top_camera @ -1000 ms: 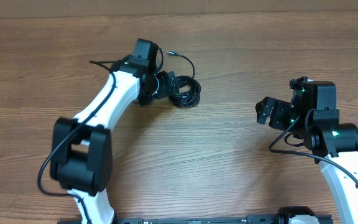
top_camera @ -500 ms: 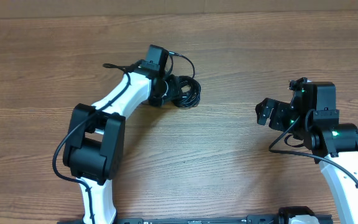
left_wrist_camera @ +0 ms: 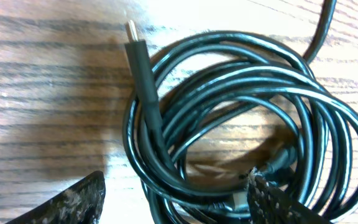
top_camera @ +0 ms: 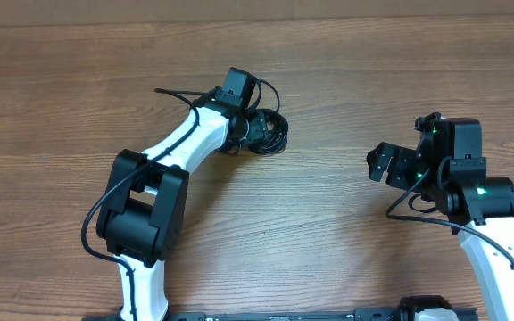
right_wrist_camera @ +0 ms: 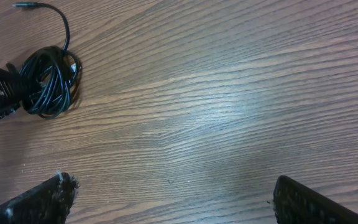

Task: Untangle cables
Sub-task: 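Lower the left gripper onto the cable coil and grasp a loop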

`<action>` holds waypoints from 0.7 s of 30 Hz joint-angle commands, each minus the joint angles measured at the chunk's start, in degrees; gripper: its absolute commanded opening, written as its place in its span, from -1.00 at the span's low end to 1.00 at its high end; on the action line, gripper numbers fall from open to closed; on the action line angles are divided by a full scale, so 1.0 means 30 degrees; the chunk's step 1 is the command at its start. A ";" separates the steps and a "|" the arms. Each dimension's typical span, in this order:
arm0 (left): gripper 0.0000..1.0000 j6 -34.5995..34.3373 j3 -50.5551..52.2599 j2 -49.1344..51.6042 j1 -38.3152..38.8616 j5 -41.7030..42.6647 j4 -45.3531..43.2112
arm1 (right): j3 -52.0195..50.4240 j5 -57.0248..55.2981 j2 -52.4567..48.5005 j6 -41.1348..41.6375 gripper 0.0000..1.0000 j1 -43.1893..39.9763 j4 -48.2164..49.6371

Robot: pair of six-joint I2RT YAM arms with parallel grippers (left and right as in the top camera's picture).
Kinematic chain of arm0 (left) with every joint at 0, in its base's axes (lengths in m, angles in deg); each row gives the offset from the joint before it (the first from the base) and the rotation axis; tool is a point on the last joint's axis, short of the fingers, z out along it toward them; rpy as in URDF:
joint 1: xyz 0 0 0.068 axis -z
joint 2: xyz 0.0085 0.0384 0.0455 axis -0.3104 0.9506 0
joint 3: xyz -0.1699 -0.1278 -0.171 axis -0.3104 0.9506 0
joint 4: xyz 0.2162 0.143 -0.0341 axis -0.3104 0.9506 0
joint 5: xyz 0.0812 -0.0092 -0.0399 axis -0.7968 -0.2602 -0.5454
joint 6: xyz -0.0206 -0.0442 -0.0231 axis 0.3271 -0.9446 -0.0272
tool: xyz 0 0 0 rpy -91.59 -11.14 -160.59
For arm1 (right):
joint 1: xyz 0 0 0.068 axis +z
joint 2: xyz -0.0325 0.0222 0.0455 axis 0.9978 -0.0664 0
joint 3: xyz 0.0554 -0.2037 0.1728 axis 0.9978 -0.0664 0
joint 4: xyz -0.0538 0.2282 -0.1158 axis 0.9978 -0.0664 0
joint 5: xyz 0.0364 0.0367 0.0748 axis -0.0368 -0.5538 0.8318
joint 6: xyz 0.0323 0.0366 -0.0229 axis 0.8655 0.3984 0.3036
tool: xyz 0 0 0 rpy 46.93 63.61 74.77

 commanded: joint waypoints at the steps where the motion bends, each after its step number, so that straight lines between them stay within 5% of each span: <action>1: 0.44 -0.0474 -0.0299 0.0350 -0.0153 -0.0379 -0.0219 | 0.0517 0.0029 0.0109 -0.0007 1.00 -0.0036 0.0066; 10: 0.36 -0.0452 -0.0262 0.0809 0.0474 -0.1610 -0.0437 | 0.0517 0.0036 0.0109 -0.0007 1.00 -0.0036 0.0044; 12: 0.15 -0.0459 -0.0262 0.0838 0.0481 -0.1574 -0.0430 | 0.0517 0.0036 0.0109 -0.0007 1.00 -0.0036 0.0051; 18: -0.92 -0.0379 -0.0277 0.0823 0.0466 -0.0816 0.0087 | 0.0517 0.0036 0.0109 -0.0007 0.99 -0.0036 0.0066; 21: -0.92 -0.0372 -0.0291 0.0707 0.0423 -0.0058 0.0321 | 0.0517 0.0036 0.0109 -0.0007 1.00 -0.0036 0.0073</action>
